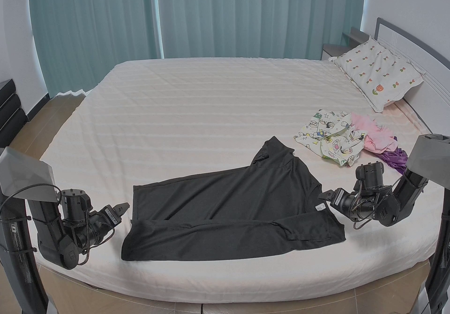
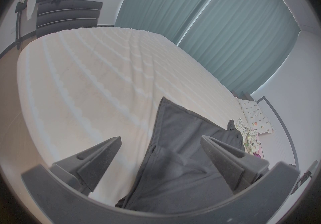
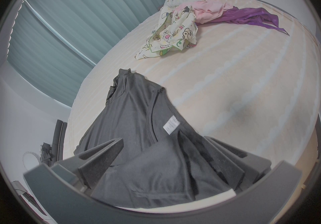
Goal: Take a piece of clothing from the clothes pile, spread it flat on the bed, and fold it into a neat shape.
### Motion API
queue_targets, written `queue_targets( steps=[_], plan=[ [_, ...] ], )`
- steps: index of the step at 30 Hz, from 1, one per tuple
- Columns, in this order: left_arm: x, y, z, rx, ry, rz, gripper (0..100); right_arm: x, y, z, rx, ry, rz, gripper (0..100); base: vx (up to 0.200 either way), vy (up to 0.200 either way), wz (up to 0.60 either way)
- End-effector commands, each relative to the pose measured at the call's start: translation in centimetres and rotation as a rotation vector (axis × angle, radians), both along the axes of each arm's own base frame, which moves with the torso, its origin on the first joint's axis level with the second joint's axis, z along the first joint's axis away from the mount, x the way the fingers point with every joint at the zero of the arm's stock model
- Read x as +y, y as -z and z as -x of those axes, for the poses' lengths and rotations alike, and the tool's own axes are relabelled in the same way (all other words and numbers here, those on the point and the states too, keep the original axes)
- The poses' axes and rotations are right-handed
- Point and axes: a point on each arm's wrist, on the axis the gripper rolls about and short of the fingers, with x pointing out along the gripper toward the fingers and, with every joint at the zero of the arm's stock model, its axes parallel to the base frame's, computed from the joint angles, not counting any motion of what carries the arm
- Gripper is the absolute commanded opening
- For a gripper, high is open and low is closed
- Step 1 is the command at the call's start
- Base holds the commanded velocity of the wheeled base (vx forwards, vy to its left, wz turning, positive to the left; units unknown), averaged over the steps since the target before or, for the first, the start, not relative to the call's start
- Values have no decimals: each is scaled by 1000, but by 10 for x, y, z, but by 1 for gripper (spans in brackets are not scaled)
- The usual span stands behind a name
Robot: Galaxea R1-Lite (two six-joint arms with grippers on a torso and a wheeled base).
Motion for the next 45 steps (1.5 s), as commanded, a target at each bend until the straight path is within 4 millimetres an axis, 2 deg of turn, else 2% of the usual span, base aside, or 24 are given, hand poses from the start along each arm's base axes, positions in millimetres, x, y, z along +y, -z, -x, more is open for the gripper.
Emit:
queue_targets(
  steps=[1, 9, 12, 16, 17, 19, 22, 23, 26, 37, 38, 45],
  plan=[
    [0, -3, -2, -16, -1, 0, 100, 1, -2, 0, -5, -3, -1, 100, 200, 0, 0],
    [0, -2, -5, -22, 0, 4, 100, 1, -1, 0, -2, -6, 0, 100, 175, 0, 0],
    [-5, 0, -15, -40, 15, 12, 100, 2, -1, 1, -2, -9, 0, 100, 0, 0, 0],
    [-12, 10, -29, -41, 26, 21, 100, 5, -1, 1, -2, -14, -1, 100, 0, 0, 0],
    [-13, 21, -39, -40, 29, 19, 100, 5, 1, 2, 6, -16, 1, 100, 0, 0, 0],
    [-14, 31, -47, -35, 30, 14, 100, 5, 1, 3, 7, -16, 2, 100, 0, 0, 0],
    [-14, 40, -53, -27, 35, 7, 100, 4, 1, 3, 7, -15, 2, 100, 0, 0, 0],
    [-13, 49, -59, -27, 50, -23, 100, 4, 1, 3, 9, -14, 1, 100, 0, 0, 0],
    [-13, 60, -62, -10, 72, -60, 100, 4, 2, 3, 9, -14, 1, 100, 0, 0, 0],
    [-14, 64, -71, 44, 85, -75, 100, 4, 3, 3, 12, -14, 1, 100, 0, 0, 0],
    [-14, 63, -74, 37, 81, -77, 0, 4, 3, 3, 12, -14, 1, 100, 0, 0, 0],
    [-11, 57, -87, -13, 29, -102, 0, 4, 3, 2, 10, -12, 1, 100, 0, 0, 0]
  ],
)
